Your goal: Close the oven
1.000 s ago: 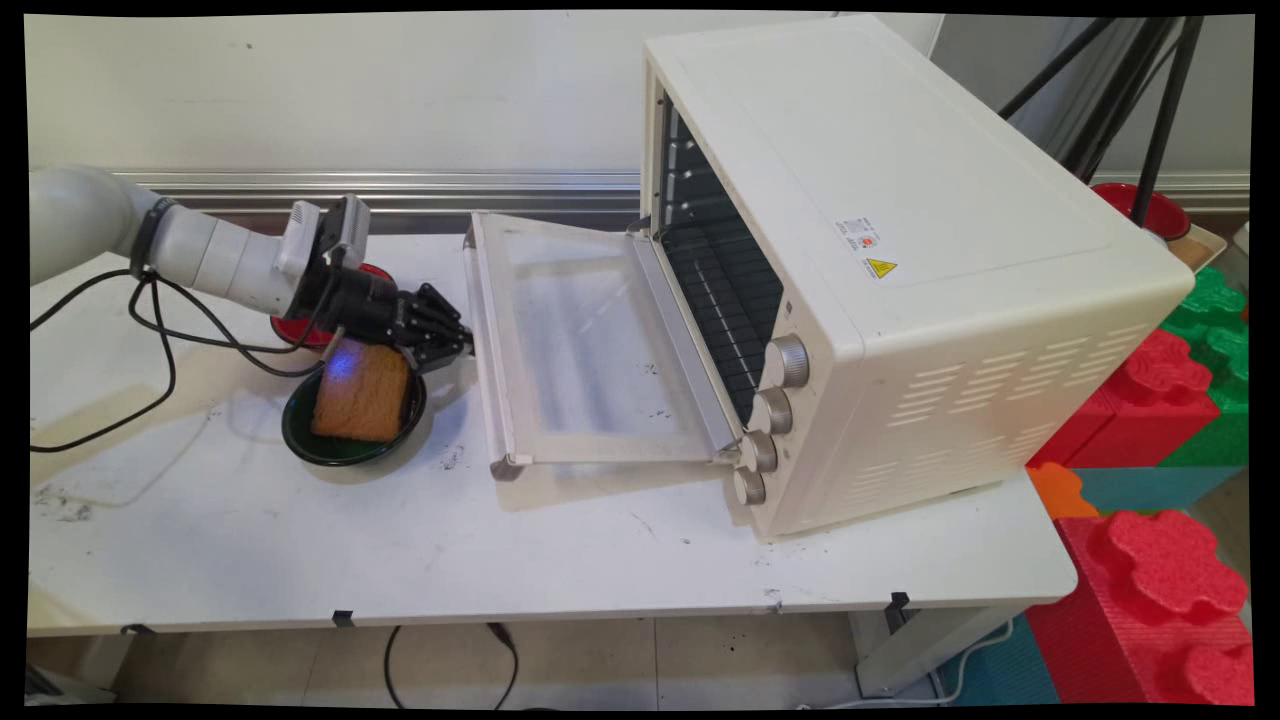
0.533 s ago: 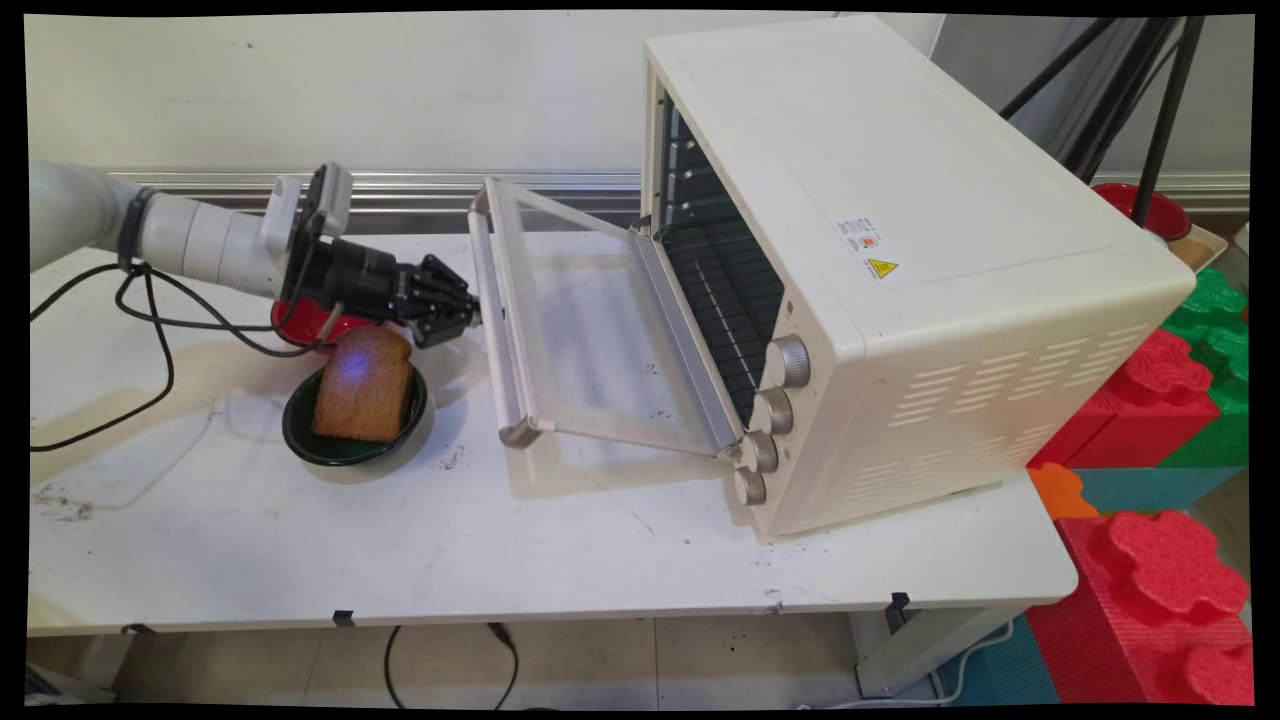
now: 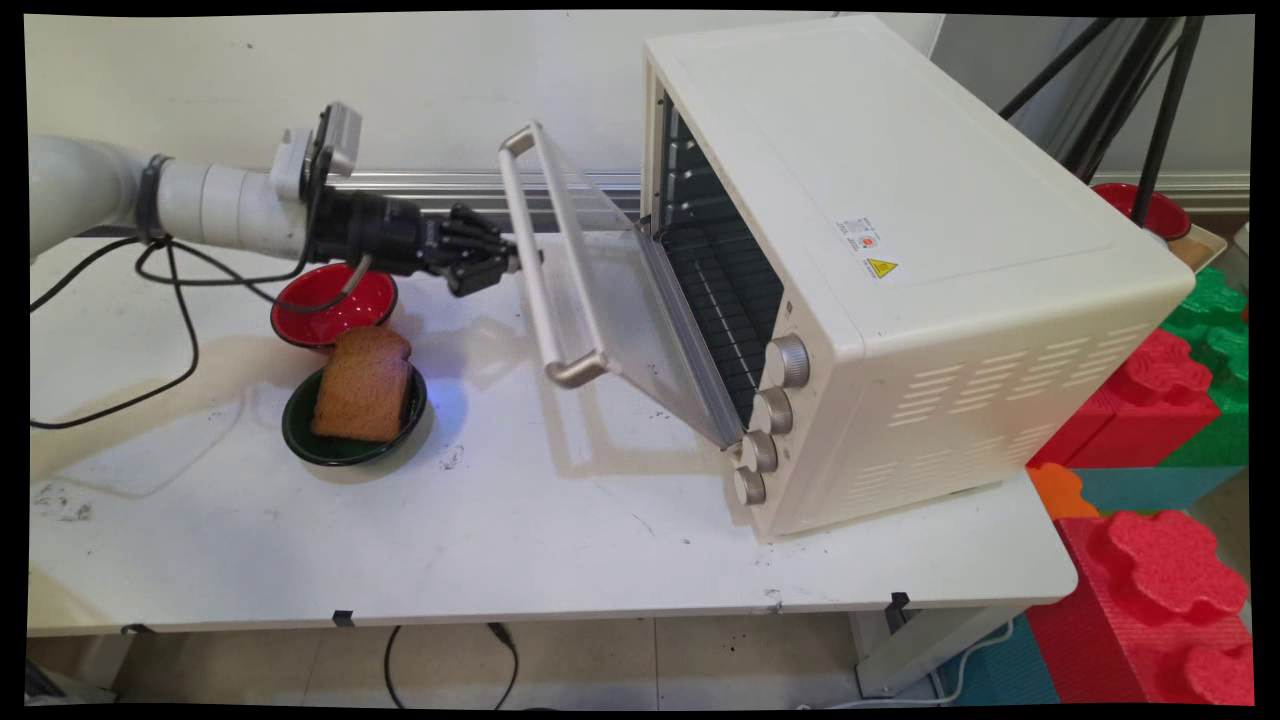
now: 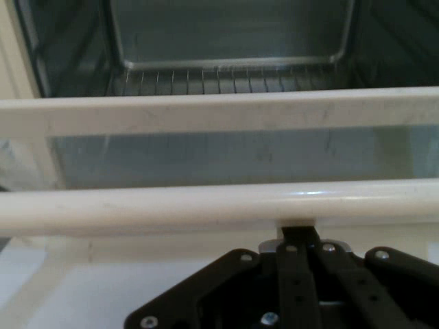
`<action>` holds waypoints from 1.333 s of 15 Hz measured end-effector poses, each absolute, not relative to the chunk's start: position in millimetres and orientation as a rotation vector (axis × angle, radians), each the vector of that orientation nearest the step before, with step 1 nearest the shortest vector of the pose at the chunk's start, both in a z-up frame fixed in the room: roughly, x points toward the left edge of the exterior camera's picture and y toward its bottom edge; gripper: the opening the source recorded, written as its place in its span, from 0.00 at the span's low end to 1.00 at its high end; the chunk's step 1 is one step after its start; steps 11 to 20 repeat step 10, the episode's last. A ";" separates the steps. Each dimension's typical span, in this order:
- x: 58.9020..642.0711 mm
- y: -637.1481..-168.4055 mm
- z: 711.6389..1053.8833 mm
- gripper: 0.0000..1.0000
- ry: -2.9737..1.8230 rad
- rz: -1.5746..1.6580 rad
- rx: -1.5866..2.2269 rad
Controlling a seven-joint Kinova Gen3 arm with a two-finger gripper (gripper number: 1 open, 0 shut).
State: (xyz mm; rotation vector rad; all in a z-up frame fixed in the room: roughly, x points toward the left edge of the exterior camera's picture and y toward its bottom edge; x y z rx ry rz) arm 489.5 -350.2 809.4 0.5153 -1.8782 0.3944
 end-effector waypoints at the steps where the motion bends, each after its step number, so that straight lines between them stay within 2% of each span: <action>1: 485.5 -352.7 811.7 0.00 -1.866 0.392 0.516; 10: 429.9 -381.8 830.6 0.00 -1.785 0.356 0.505; 20: 429.9 -381.8 830.6 0.00 -1.785 0.356 0.505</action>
